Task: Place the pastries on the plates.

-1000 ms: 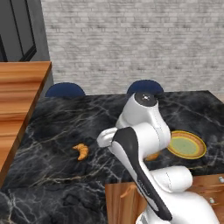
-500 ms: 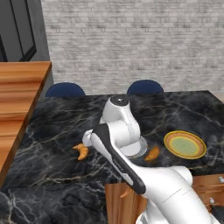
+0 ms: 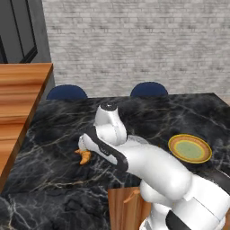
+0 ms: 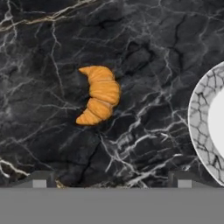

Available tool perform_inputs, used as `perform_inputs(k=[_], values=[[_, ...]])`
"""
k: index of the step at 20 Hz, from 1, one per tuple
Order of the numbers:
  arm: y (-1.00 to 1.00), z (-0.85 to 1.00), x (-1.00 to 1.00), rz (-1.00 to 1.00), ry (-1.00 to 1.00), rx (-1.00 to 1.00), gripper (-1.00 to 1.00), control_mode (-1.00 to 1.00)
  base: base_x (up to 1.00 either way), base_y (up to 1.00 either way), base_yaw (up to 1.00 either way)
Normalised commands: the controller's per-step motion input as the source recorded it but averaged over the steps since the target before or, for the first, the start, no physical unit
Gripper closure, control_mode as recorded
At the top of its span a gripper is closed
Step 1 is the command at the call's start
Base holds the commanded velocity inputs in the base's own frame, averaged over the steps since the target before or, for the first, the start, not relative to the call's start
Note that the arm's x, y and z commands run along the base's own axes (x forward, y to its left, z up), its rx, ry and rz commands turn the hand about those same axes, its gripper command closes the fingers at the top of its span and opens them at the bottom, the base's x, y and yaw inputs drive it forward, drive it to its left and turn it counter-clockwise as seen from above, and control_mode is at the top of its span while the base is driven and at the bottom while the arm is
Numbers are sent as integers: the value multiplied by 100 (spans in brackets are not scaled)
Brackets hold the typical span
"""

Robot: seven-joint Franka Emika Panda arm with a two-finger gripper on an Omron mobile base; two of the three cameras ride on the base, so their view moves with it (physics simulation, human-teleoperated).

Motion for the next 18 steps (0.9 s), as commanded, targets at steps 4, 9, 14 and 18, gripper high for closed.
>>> perform_inputs(k=[4, 9, 14, 18], values=[[40, -35, 35, 0, 0, 0, -100, -100, 0, 0, 0], [22, -28, 21, 0, 1, 0, -100, -100, 0, 0, 0], [0, -46, 15, 0, 1, 0, -100, -100, 0, 0, 0], [11, -24, 36, 0, 0, 0, -100, -100, 0, 0, 0]])
